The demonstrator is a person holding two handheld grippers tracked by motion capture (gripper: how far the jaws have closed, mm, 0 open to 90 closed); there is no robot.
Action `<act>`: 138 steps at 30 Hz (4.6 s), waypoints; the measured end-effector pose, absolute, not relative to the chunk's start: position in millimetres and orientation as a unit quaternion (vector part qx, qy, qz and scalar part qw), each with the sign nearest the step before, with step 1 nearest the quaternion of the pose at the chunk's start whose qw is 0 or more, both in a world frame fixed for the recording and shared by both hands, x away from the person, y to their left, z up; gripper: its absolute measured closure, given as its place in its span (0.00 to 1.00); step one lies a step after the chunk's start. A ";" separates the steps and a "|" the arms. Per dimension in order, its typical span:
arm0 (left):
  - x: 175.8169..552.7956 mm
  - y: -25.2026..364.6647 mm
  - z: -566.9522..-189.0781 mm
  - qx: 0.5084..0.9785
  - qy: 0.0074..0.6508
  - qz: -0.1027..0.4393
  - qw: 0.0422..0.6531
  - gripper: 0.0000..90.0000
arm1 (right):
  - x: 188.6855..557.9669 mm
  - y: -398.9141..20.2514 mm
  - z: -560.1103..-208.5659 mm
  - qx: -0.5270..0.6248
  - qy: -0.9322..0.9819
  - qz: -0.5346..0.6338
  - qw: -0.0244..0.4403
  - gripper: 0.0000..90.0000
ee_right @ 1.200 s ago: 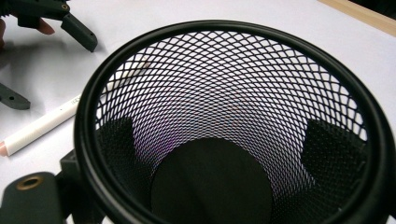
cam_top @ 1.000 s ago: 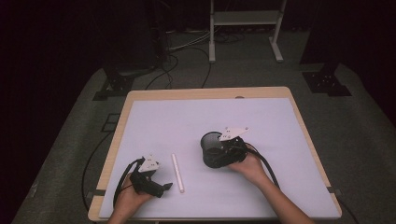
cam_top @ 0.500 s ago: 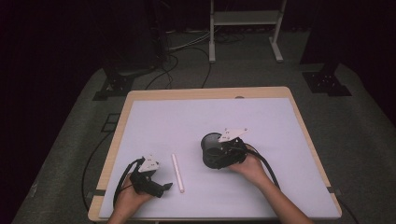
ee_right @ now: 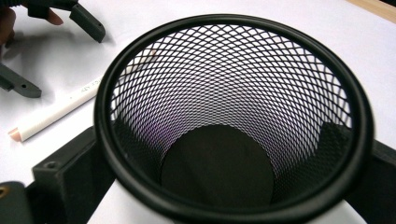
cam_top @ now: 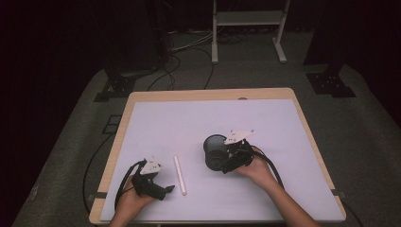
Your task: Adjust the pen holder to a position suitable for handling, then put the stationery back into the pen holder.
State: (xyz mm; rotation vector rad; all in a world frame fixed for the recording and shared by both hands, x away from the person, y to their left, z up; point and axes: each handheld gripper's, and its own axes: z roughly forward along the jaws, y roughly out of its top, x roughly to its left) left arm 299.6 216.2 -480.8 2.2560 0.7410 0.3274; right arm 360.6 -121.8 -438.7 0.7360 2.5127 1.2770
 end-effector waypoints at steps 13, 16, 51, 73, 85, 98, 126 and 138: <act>299.6 216.1 -481.0 0.876 0.289 0.127 0.365 0.00 | 352.2 -138.4 -435.1 0.256 0.856 0.434 0.117 0.01; 299.6 216.1 -481.0 0.876 0.289 0.128 0.365 0.00 | 350.0 -142.2 -435.0 0.257 0.856 0.433 0.117 0.01; 299.8 216.4 -480.9 0.877 0.288 0.127 0.364 0.00 | 322.3 -219.9 -442.4 0.309 0.843 0.423 0.121 0.01; 299.9 216.4 -480.7 0.877 0.288 0.126 0.363 0.00 | 308.3 -287.1 -471.7 0.387 0.828 0.373 0.159 0.01; 298.5 218.8 -479.0 0.873 0.296 0.123 0.368 0.00 | 310.6 -302.0 -483.1 0.413 0.829 0.339 0.165 0.00; 293.0 221.6 -462.4 0.860 0.312 0.138 0.380 0.00 | 310.1 -301.9 -483.6 0.411 0.829 0.339 0.168 0.00; 326.1 175.3 -453.6 0.863 0.319 0.132 0.368 0.00 | 310.0 -301.8 -483.8 0.413 0.828 0.340 0.168 0.00; 332.7 169.0 -464.5 0.872 0.322 0.140 0.340 0.00 | 310.1 -301.8 -483.8 0.413 0.828 0.340 0.167 0.00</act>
